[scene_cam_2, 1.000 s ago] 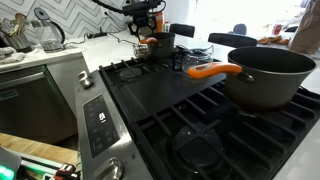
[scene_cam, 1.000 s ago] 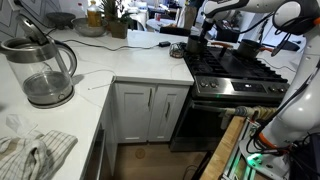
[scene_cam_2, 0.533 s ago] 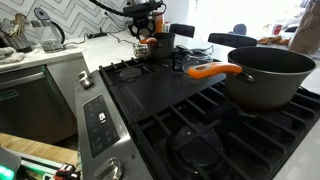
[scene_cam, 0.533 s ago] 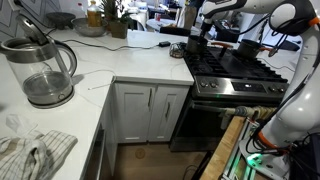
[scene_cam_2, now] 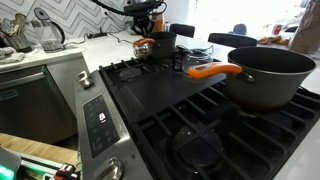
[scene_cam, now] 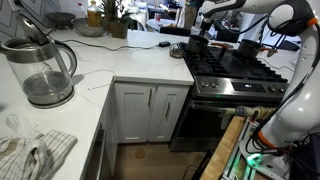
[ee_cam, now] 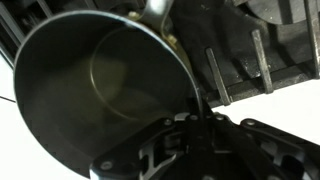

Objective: Pick up the black pot on the left and put it on the kitchen counter

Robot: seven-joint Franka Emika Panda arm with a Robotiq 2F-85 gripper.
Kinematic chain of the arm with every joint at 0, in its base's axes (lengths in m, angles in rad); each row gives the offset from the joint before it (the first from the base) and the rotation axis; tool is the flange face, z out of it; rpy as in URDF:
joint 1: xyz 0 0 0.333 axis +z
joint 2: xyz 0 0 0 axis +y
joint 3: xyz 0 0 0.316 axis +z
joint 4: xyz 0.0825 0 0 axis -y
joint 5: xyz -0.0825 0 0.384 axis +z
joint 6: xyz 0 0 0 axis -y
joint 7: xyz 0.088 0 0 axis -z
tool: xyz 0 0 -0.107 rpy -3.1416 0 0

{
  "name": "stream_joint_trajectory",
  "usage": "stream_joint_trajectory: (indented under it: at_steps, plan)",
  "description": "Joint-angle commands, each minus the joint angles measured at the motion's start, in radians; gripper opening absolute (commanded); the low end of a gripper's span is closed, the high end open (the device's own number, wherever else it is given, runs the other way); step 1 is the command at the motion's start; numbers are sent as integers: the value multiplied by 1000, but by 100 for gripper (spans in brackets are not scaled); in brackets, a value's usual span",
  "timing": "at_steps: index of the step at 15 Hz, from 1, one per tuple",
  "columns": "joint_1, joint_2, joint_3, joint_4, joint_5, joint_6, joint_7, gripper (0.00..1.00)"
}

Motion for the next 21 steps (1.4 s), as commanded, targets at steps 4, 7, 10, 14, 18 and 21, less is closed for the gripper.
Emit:
stream_joint_trajectory:
  at_steps: [4,7,10,14,18,21]
  plan:
    - [-7,-1,0,33,-34,-8,39,1]
    - [-1,-19,-3,26,-62,8,39,1]
    - [4,-34,-1,27,-88,19,28,1]
    - [23,-76,9,0,-127,51,12,1]
    - [53,-125,24,-8,-157,68,1,1]
    - [83,-163,43,-9,-172,81,-17,1]
